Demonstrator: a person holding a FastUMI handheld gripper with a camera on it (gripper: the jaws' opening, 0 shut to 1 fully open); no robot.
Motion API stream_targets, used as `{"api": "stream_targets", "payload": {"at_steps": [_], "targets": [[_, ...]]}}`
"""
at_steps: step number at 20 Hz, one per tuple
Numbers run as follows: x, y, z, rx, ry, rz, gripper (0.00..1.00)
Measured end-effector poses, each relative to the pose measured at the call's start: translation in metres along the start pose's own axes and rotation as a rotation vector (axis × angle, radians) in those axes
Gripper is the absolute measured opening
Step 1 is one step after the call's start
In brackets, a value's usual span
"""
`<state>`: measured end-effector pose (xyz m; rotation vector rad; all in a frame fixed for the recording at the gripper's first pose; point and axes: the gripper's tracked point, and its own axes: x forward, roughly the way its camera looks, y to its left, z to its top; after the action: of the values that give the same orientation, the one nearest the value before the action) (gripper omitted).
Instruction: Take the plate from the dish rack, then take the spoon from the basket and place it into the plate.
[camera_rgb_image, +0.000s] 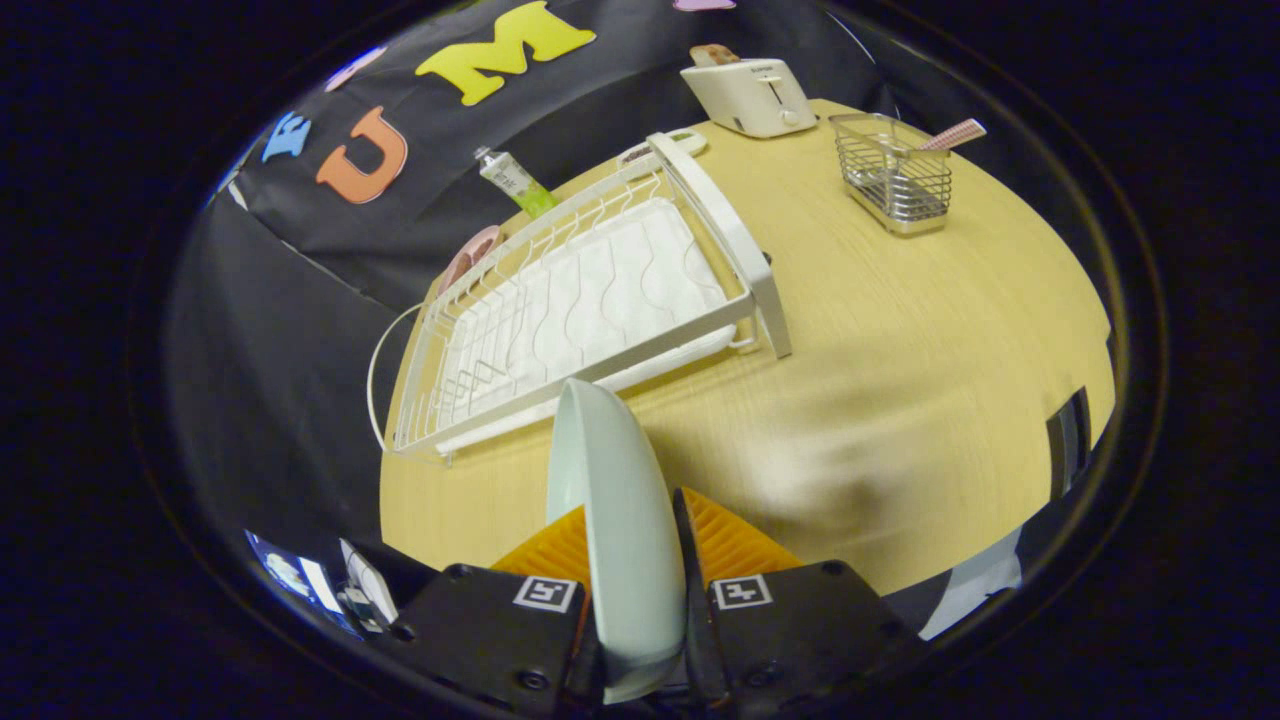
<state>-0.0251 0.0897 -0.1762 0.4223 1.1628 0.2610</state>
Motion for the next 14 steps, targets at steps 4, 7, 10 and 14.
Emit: {"api": "stream_targets", "payload": {"at_steps": [4,7,10,14], "targets": [[0.005,-0.011,0.005,0.017,-0.001,-0.004,0.43],[0.011,-0.021,0.009,0.026,-0.008,-0.018,0.50],[0.011,-0.029,0.016,0.036,-0.016,-0.011,0.58],[0.002,-0.035,0.032,0.018,-0.078,0.018,0.64]]}}
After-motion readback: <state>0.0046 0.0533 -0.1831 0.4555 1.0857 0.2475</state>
